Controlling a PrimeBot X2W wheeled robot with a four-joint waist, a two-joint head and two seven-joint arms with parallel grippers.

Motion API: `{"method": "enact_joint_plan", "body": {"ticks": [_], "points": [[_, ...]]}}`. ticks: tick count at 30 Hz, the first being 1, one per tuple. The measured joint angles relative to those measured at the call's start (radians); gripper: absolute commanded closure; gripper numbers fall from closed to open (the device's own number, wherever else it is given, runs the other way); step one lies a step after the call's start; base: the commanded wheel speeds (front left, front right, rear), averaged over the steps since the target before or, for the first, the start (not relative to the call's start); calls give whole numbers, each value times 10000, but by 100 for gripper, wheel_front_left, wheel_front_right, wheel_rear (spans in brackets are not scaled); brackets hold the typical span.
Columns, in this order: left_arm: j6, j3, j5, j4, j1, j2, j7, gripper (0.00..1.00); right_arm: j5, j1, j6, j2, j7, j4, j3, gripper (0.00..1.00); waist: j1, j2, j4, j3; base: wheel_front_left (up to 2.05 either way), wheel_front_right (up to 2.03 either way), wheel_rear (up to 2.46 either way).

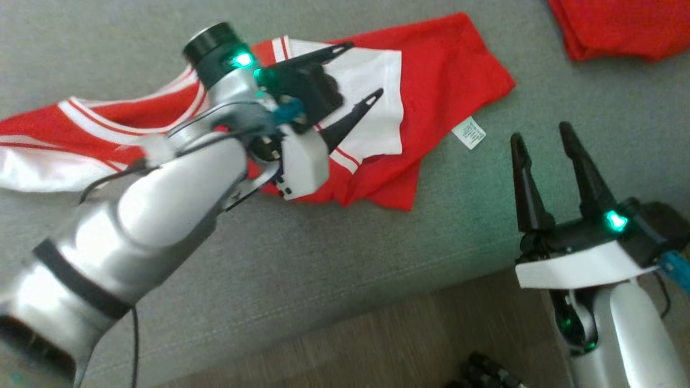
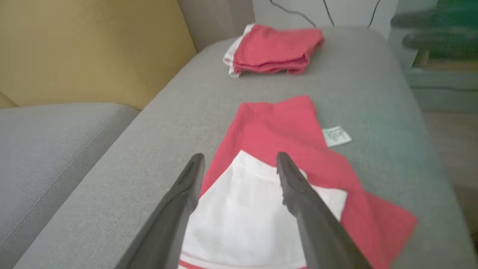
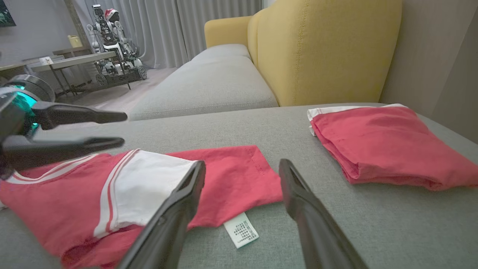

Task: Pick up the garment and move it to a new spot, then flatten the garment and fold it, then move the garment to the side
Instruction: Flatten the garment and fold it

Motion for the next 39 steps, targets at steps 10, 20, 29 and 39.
{"method": "enact_joint_plan", "body": {"ticks": [10,20,29,39], "points": [[0,-1653,826,3638,-1944,-2040,-819,0,35,-492,0,2,0,-209,-73,0,3,0,-501,1377,0,0,0],[88,-1862,828,6247,-2702,-2790,-1310,0,-23,-493,0,2,0,-236,65,0,1,0,-606,1428,0,0,0],[75,-2464,585,6612,-2692,-3037,-1239,23,-21,-499,0,2,0,-232,161,0,0,0,-784,1404,0,0,0],[0,-2541,1595,6706,-2486,-3087,-1486,97,94,-500,0,2,0,-142,157,0,0,0,-911,1306,0,0,0]]}}
